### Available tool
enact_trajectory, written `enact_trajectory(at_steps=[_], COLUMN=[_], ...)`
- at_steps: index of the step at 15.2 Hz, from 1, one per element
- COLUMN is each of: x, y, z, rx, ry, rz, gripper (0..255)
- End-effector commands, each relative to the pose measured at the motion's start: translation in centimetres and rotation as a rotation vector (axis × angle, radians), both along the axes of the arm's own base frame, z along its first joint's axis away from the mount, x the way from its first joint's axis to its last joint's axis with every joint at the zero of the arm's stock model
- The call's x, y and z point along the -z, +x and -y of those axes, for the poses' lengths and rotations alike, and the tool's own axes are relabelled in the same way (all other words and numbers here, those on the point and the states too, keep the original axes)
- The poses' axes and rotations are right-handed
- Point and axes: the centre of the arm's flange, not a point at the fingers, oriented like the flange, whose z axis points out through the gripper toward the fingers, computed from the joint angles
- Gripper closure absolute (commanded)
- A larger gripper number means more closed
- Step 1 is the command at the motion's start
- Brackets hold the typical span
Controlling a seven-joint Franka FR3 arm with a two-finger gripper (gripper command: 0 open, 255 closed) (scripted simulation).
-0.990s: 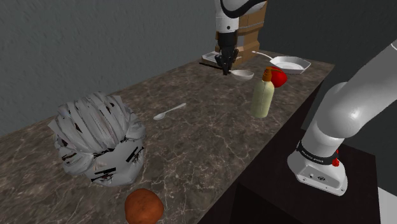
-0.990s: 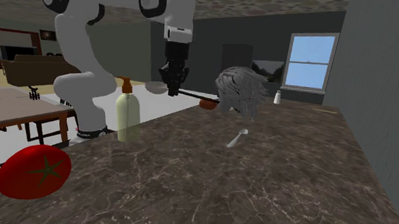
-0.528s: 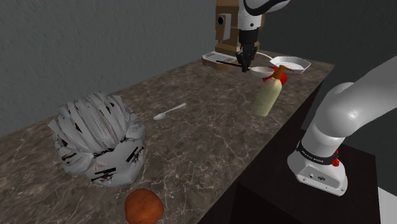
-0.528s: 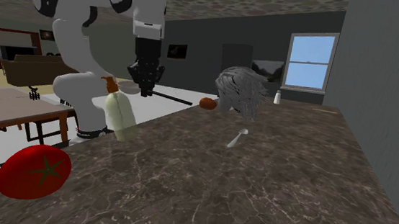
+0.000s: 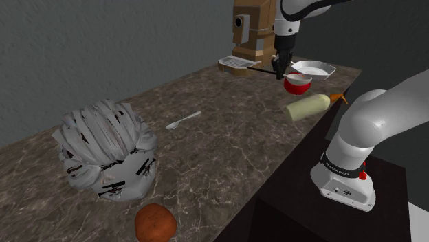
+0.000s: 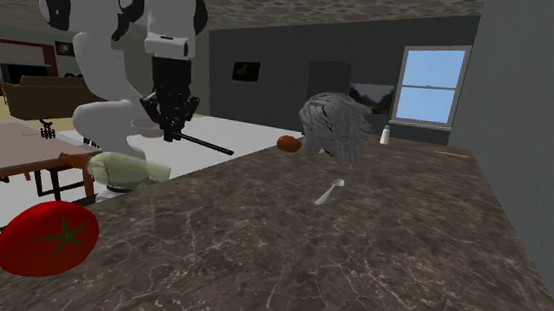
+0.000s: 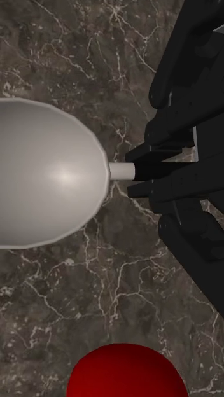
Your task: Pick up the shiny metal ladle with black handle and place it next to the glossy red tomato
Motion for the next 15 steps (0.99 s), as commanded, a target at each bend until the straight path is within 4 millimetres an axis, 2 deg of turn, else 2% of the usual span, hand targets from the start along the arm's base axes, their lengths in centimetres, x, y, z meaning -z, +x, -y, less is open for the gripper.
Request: enact_trajectory(at_steps=[1, 15], x=[1.1, 8.5], y=[-0.1, -0.1], z=[0.2, 0.2], rx=[-0.001, -0.001], ry=[0.0, 0.0], rz=[0.0, 0.0], gripper=[255, 255])
